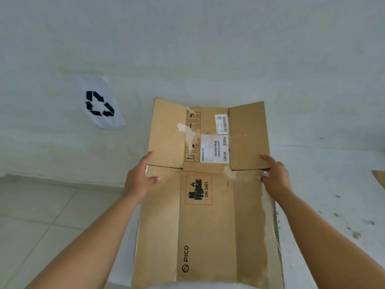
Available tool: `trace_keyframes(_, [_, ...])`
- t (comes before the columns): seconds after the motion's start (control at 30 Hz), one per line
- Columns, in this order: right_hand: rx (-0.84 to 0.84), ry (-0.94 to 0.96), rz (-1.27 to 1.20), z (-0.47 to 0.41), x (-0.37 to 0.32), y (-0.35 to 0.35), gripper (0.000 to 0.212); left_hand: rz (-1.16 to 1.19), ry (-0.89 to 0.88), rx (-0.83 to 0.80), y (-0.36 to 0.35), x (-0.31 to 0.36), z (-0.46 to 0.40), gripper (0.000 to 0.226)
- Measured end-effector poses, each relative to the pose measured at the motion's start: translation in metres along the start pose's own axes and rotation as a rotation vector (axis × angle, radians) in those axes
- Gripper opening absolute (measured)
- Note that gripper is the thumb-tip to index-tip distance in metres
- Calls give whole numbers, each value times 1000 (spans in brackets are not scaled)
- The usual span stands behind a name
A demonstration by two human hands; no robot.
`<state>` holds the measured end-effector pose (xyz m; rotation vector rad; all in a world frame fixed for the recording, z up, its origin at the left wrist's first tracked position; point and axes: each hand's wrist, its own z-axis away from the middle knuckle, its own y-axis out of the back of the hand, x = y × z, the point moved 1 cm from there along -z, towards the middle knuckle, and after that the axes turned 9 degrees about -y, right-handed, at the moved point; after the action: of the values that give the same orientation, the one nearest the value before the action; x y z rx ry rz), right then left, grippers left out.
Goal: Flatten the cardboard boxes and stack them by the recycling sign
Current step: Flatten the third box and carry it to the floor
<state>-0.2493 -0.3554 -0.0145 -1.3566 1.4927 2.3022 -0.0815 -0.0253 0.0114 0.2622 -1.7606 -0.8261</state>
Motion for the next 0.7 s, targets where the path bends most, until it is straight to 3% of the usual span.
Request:
trace_keyframes(0.33, [168, 276, -184, -22, -129, 20, 65, -65, -169, 217, 90, 41, -62, 80])
trace_keyframes(0.47, [225, 328, -239, -28, -164, 23, 64, -108, -258, 309, 118, 56, -87, 77])
trace_keyframes(0.7, [291, 347, -241, -25, -205, 15, 63, -148, -386, 332, 152, 38, -125, 76])
